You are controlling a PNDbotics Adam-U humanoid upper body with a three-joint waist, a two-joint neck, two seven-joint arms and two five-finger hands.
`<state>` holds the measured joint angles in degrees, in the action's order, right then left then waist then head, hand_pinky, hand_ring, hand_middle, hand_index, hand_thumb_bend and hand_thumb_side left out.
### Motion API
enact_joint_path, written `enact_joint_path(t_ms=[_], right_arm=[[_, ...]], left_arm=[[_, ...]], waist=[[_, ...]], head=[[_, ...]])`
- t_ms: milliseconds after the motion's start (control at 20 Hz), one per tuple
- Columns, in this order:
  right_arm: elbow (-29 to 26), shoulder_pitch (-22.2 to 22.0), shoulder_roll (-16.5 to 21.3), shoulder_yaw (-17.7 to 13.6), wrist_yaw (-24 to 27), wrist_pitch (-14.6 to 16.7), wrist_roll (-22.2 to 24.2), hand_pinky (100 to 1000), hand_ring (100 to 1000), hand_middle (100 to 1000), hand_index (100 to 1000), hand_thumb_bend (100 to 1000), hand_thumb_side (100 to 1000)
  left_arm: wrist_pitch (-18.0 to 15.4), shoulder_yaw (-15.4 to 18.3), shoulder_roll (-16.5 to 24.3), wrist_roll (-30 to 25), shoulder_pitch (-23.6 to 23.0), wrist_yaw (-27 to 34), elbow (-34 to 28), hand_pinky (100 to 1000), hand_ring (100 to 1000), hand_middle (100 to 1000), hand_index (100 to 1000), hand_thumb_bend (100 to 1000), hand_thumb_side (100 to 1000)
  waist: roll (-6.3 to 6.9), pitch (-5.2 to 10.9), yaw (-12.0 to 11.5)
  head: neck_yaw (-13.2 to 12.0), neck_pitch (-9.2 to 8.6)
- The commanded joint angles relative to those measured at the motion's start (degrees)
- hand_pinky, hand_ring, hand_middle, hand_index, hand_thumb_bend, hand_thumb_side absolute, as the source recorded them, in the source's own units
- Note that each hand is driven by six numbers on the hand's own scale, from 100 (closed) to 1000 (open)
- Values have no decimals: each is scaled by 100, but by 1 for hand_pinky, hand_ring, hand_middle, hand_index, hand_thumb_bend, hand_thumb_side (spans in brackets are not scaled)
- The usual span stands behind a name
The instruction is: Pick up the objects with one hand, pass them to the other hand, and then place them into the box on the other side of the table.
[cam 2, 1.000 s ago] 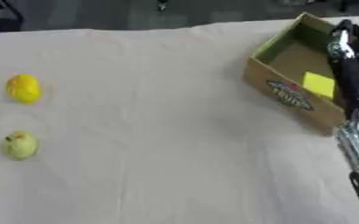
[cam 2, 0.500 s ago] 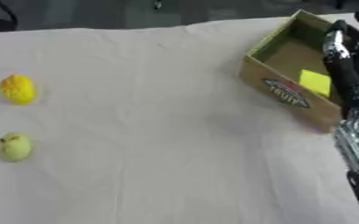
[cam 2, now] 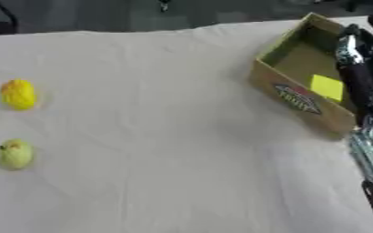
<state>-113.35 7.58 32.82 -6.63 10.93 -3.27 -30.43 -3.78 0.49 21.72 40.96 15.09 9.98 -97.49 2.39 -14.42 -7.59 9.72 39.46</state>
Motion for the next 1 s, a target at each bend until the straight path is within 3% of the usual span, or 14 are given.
enact_joint_path(t_ms=[50, 200, 250, 300, 450, 600, 750, 800, 850, 900, 1000], right_arm=[[-124, 49, 152, -42, 63, 8, 48, 1000, 954, 966, 1000, 100, 546], [-124, 31, 157, -39, 117, -13, 108, 1000, 961, 974, 1000, 100, 553], [-124, 27, 160, -37, 149, -26, 137, 1000, 964, 977, 1000, 100, 556], [-124, 26, 166, -37, 180, -33, 166, 1000, 964, 979, 1000, 100, 559], [-124, 27, 184, -42, 280, -29, 232, 1000, 964, 979, 1000, 100, 566], [-124, 13, 199, -42, 396, -42, 293, 1000, 965, 980, 1000, 100, 569], [-124, -1, 211, -51, 444, -78, 343, 1000, 964, 979, 1000, 100, 567], [-124, -4, 214, -54, 448, -91, 355, 1000, 964, 979, 1000, 100, 565], [-124, -5, 214, -57, 448, -106, 363, 1000, 963, 978, 1000, 100, 565], [-124, -6, 215, -59, 448, -118, 369, 1000, 963, 978, 1000, 100, 563], [-124, -5, 216, -62, 443, -133, 378, 1000, 963, 977, 1000, 100, 563]], left_arm=[[104, -3, 224, -167, 31, 273, -13, 746, 774, 707, 838, 517, 661], [229, -17, 232, -372, 31, 547, 28, 741, 792, 746, 871, 428, 825], [257, -31, 227, -434, 32, 717, 53, 757, 808, 772, 913, 372, 947], [276, -51, 221, -502, 31, 939, 85, 770, 819, 791, 952, 304, 1000], [293, -78, 276, -752, 35, 1445, 146, 771, 829, 812, 993, 327, 1000], [244, -62, 326, -1039, 51, 1608, 113, 776, 832, 794, 942, 378, 1000], [82, -8, 391, -1222, 74, 1475, 10, 800, 837, 774, 903, 371, 988], [9, 22, 414, -1232, 85, 1375, -31, 809, 838, 761, 892, 400, 922], [-63, 49, 427, -1212, 91, 1255, -64, 808, 835, 755, 886, 430, 929], [-113, 69, 428, -1163, 93, 1162, -77, 781, 822, 739, 871, 429, 1000], [-130, 85, 427, -1018, 94, 1002, -52, 752, 806, 731, 854, 460, 1000]], waist=[[-9, 92, 7], [-12, 97, 16], [-13, 98, 18], [-13, 100, 21], [-14, 108, 22], [-20, 119, 18], [-23, 125, 13], [-23, 127, 10], [-24, 127, 9], [-26, 127, 8], [-27, 125, 9]], head=[[-30, 50], [-31, 76], [-34, 73], [-39, 72], [-44, 88], [-45, 137], [-65, 147], [-70, 143], [-71, 137], [-69, 131], [-72, 117]])
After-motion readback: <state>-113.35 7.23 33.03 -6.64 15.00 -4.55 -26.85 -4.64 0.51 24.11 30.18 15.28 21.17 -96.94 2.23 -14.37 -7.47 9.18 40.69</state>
